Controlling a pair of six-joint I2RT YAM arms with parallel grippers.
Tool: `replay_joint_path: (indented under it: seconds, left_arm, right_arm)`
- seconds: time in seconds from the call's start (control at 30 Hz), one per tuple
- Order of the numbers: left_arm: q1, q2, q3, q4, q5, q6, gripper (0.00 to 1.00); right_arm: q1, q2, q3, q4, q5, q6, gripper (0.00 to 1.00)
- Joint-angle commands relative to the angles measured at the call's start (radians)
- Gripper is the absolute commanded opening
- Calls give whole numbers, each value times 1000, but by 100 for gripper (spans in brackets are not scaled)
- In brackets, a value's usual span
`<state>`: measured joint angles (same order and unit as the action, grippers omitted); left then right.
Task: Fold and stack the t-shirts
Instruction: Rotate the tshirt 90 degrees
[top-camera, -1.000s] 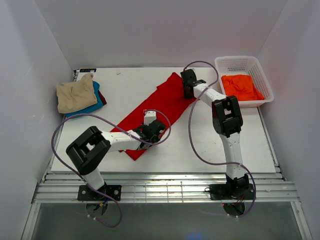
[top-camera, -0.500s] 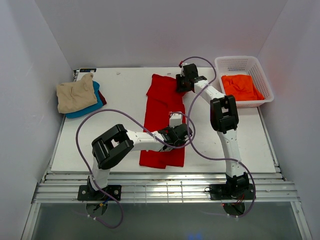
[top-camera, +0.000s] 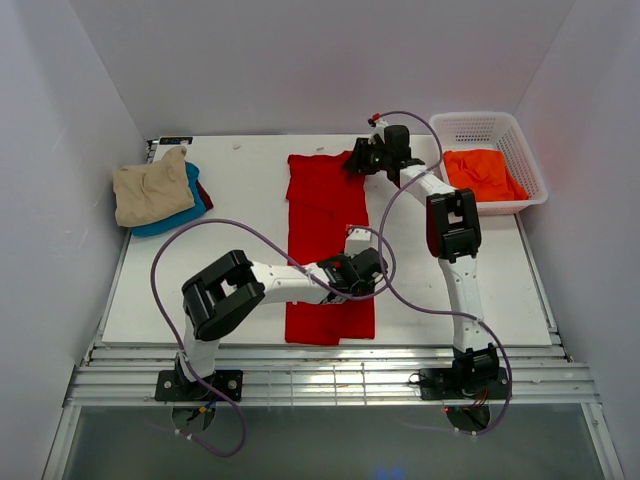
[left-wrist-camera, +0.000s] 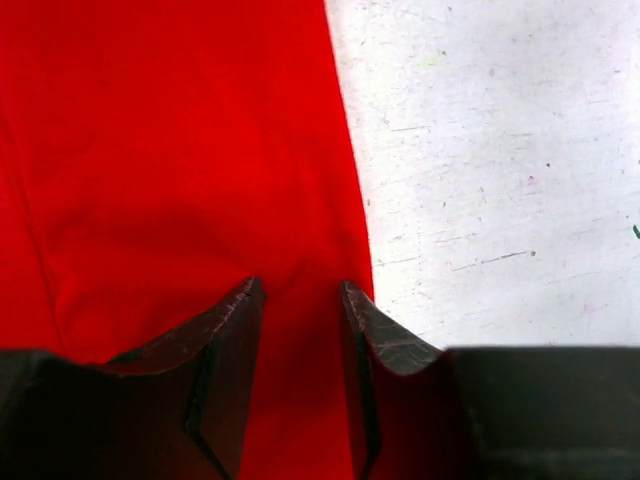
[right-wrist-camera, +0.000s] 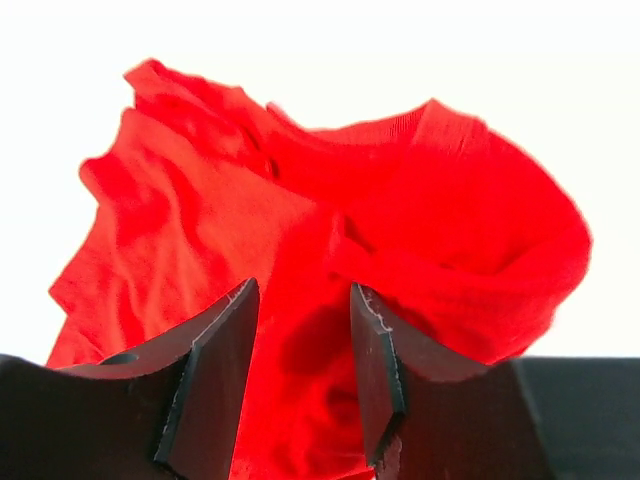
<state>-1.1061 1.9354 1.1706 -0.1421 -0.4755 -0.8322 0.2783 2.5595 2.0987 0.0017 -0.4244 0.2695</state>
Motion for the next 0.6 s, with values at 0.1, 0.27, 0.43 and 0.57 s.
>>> replay_joint_path:
  seconds: [0.1, 0.27, 0.43, 0.57]
  left_arm:
    - [-11, -144, 162, 29, -78, 246, 59]
    - [-11, -275, 173, 73, -182, 357, 64]
    - [-1, -437, 16, 113, -239, 404, 69]
    - [9, -507, -158, 70, -258, 392, 68]
  right_arm:
    - [-94, -273, -207, 371, -102, 108, 49]
    - [-96, -667, -428, 220, 59, -13, 49]
    - [5, -948, -748, -37, 338, -136, 48]
    - [164, -1174, -1038, -54, 493, -107, 47]
